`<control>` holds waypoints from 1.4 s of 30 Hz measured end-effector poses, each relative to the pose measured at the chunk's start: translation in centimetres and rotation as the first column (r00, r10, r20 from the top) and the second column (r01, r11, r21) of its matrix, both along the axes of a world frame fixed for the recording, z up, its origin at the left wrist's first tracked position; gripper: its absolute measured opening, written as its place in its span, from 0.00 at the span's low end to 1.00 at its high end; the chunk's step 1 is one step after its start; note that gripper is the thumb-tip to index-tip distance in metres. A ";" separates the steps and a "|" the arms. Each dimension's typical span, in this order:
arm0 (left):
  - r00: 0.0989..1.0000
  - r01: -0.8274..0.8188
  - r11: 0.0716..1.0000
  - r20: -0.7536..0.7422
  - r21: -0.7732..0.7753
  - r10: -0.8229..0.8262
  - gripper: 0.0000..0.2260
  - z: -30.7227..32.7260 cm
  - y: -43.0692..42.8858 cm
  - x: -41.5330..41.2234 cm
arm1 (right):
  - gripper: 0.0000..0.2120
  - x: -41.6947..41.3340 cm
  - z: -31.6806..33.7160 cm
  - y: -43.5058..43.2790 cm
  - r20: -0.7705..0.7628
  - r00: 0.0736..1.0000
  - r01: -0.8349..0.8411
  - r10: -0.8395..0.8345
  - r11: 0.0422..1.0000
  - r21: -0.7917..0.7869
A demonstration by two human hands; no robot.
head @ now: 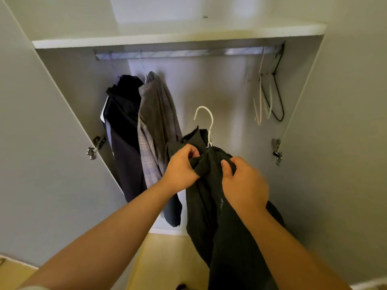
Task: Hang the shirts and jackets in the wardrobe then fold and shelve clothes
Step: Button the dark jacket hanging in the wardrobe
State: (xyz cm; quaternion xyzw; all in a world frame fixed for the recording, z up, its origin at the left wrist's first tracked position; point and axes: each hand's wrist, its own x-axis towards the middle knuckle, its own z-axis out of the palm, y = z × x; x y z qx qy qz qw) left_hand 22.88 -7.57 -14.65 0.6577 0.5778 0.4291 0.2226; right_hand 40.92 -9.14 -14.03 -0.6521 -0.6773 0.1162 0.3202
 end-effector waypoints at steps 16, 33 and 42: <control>0.956 0.278 0.958 0.072 0.065 -0.283 0.14 0.1 22.5 -1.5 | 0.15 -3.8 1.2 15.8 0.036 0.890 0.450 -0.454 0.888 0.095; 0.957 0.271 0.963 0.109 -0.001 -0.270 0.24 3.7 40.4 -6.8 | 0.13 -9.8 7.3 31.6 -0.054 0.849 0.526 -0.526 0.827 0.198; 0.971 0.229 0.973 0.072 -0.017 -0.227 0.15 1.7 45.2 -7.2 | 0.12 -9.5 7.6 36.4 -0.030 0.871 0.489 -0.490 0.860 0.150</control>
